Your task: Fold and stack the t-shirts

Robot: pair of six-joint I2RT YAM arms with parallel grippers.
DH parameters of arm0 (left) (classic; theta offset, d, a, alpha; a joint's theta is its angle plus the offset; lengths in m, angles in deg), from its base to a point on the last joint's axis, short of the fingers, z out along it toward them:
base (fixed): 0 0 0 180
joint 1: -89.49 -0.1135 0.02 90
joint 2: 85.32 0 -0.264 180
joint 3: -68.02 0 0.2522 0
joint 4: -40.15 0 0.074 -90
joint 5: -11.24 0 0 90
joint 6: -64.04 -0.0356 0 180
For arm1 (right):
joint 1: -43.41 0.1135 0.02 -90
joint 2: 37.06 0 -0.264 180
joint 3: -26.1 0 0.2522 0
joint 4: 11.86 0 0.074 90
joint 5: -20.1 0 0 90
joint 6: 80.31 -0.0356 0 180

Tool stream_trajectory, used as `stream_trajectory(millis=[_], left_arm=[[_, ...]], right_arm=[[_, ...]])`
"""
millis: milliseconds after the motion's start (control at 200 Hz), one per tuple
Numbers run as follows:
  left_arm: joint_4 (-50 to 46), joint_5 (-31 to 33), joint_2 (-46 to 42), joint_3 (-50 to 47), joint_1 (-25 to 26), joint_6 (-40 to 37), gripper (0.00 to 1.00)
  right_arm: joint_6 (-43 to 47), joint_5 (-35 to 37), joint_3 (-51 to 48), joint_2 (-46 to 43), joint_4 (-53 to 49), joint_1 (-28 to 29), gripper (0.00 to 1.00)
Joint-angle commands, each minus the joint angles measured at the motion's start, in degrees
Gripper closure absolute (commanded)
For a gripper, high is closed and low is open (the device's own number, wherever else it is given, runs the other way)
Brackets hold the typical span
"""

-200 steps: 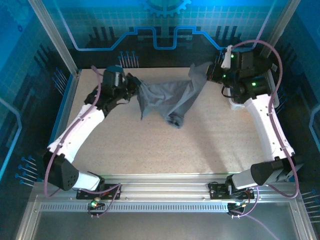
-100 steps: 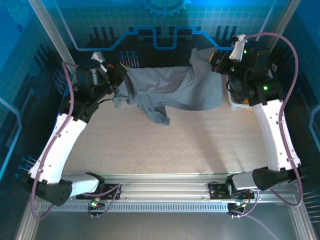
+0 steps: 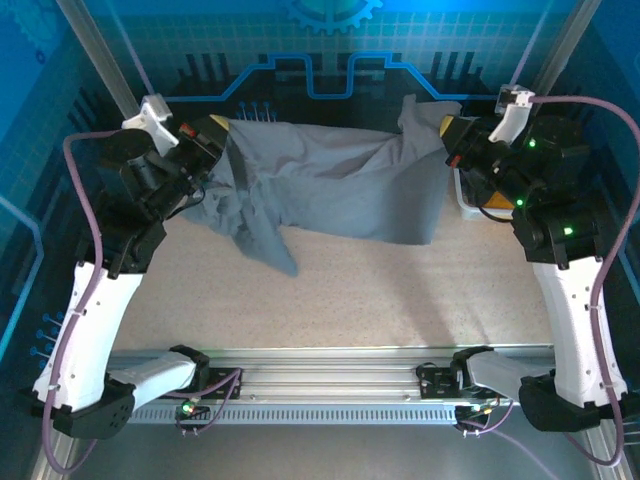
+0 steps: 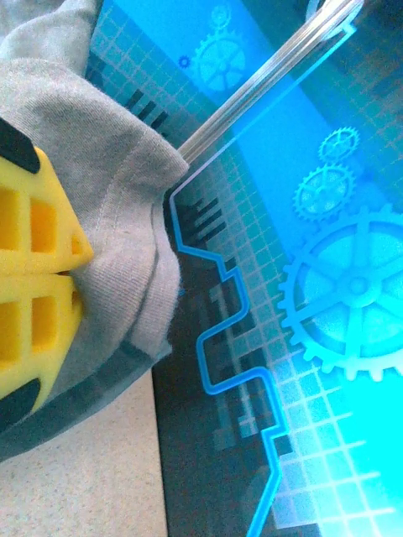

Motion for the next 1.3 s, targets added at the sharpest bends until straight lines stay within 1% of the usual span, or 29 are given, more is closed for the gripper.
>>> stream_trajectory(millis=[0, 195, 310, 380, 435, 495, 550, 585, 615, 640, 715, 745, 770, 820, 865, 905, 985, 1020, 1100, 1190, 1295], left_arm=[[8.14, 1.82, -2.85, 1.22, -0.44, -2.12, 0.97], [12.82, 2.45, -2.1, 1.98, -0.42, -2.34, 0.94], [12.1, 4.44, 1.44, 2.89, -0.44, -2.76, 0.93], [8.56, 6.93, 5.42, 4.89, -0.65, -2.84, 0.95], [4.83, 8.73, 9.49, 6.74, -1.82, -1.21, 0.97], [4.14, 7.4, 14.87, 7.65, -4.15, 0.6, 0.97], [4.17, 5.85, 20.87, 8.89, -6.24, 2.39, 0.97], [5.33, 3.3, 25.39, 10.14, -7.67, 3.06, 0.97], [6.16, 0.47, 29.92, 11.89, -8.88, 3.76, 0.94], [6.49, -2.03, 33.96, 14.16, -9.72, 4.47, 0.89], [7.31, -10.78, 45.86, 22.75, -11.55, 6.19, 0.66], [6.32, -12.71, 49.91, 26.36, -11.61, 6.21, 0.58], [5.94, -13.8, 52.18, 28.34, -11.62, 6.28, 0.53], [6.09, -15.19, 54.6, 29.72, -11.52, 6.09, 0.43], [6.05, -15.28, 54.15, 28.3, -11.28, 5.4, 0.38], [6.33, -15.09, 52.36, 25.45, -11.04, 3.97, 0.34], [5.86, -14.21, 46.62, 16.25, -10.9, 1.5, 0.33], [5.76, -13.68, 43.65, 11.11, -10.99, 1.3, 0.34], [4.87, -11.84, 36.02, -1.18, -10.91, 1.66, 0.39], [-0.79, -6.96, 27.95, -13.48, -11.08, 4.47, 0.47], [-6.49, -3.32, 20.82, -24.6, -12.65, 5.68, 0.49]], right_arm=[[-0.63, -0.4, -1.12, -3.13, 5.34, -0.5, 1.0], [-1.88, 1.04, -5.28, -6.71, 8.3, -0.45, 1.0], [-2.21, 3.86, -6.37, -5.08, 8.25, -0.42, 1.0], [-1.71, 6.67, -4.96, -1.38, 5.97, -0.52, 1.0], [-2.02, 8.9, -3.46, 2.64, 4.18, -0.62, 1.0], [-2.66, 10.03, -0.69, 8.57, 2.04, -1.18, 1.0], [-3.35, 11.92, 3.08, 15.91, -1.19, -1.44, 1.0], [-3.11, 12.05, 5.35, 20.61, -2.4, -1.82, 1.0], [-3.48, 12.25, 7.24, 23.85, -3.63, -2.2, 1.0], [-4.0, 11.66, 8.69, 27.17, -4.14, -2.88, 0.94], [-6.14, 6.12, 13.74, 36.59, -5.93, -5.11, 0.75], [-6.33, 4.62, 16.17, 40.26, -7.53, -5.61, 0.69], [-5.99, 4.12, 18.22, 42.84, -9.3, -5.7, 0.65], [-4.86, 3.74, 21.17, 46.76, -12.12, -5.52, 0.6], [-4.24, 3.37, 21.51, 48.45, -13.33, -5.18, 0.56], [-3.93, 3.6, 19.57, 48.21, -13.06, -4.65, 0.51], [-3.19, 5.26, 12.39, 44.8, -10.78, -2.84, 0.41], [-3.17, 5.95, 8.78, 42.94, -10.12, -2.06, 0.38], [-3.56, 6.73, 0.08, 38.41, -8.62, 0.05, 0.38], [-3.94, 6.83, -9.56, 33.42, -7.37, 3.7, 0.39], [-3.67, 7.4, -18.1, 28.89, -7.16, 9.36, 0.43]])
